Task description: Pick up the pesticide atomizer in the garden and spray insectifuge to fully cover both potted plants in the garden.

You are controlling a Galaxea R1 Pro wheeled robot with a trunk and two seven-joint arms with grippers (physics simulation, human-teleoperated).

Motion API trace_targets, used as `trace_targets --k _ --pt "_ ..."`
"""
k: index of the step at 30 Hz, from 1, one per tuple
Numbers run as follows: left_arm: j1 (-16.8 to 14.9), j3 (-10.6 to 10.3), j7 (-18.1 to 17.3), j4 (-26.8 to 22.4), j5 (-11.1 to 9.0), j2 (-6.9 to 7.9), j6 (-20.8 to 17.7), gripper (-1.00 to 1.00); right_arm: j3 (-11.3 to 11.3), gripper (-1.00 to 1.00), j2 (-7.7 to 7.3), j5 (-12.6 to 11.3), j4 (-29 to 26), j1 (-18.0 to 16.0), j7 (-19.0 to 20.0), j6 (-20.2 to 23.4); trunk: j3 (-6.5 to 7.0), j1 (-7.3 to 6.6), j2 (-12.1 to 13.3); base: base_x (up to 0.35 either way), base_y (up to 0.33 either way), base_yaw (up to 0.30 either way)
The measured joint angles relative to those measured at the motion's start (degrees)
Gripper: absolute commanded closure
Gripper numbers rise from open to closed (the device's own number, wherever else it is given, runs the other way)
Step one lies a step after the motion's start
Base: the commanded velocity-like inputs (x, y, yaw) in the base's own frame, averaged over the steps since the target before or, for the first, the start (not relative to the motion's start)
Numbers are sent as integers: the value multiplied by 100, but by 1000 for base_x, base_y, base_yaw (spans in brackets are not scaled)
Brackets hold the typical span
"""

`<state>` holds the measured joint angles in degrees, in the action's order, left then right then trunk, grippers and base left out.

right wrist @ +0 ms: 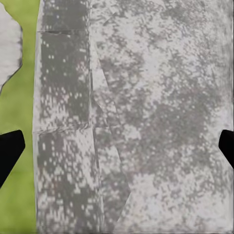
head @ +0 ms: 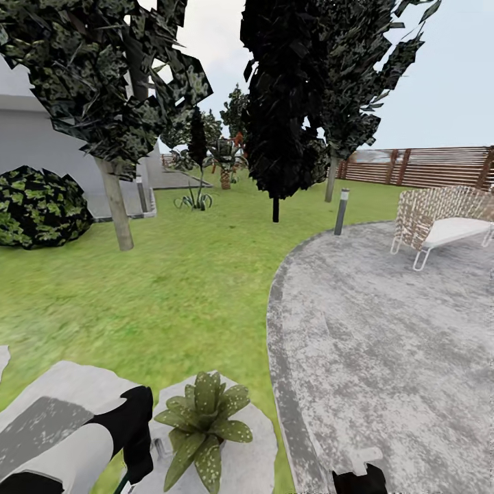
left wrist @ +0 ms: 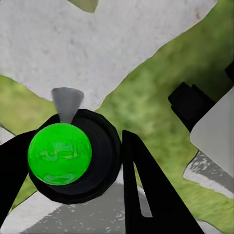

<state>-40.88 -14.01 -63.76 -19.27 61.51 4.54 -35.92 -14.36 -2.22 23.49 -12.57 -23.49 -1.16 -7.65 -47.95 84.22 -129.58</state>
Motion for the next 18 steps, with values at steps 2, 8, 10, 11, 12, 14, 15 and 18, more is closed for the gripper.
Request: trace_targets --k 2,8,10,11,12,14,15,18 --pt "1 0 -1 -2 0 2 -1 100 1 -100 0 0 0 -1 2 0 0 1 0 -125 0 -50" --pt "0 1 1 7 1 9 -22 100 2 -100 1 0 0 -1 -2 -1 0 3 0 -288 90 -6" --pt "0 1 4 7 2 10 -24 100 7 -100 1 -1 0 -1 1 -1 0 3 0 -245 219 0" --pt "0 1 5 7 2 10 -21 100 5 -100 1 -1 0 -1 1 -1 0 2 0 -205 245 -29" --pt "0 1 5 8 2 10 -19 100 4 -100 0 -1 0 -1 1 -1 0 2 0 -188 258 -101" --pt "0 3 5 8 3 9 -22 100 2 -100 0 -1 0 -1 3 -1 0 2 0 -182 262 -169" --pt "-1 3 6 8 3 9 -23 100 2 -100 0 0 0 0 1 -1 0 2 0 -178 265 -227" --pt "-1 6 7 9 2 9 -26 100 2 -100 0 -1 -1 0 -1 -1 0 2 0 -168 269 -267"
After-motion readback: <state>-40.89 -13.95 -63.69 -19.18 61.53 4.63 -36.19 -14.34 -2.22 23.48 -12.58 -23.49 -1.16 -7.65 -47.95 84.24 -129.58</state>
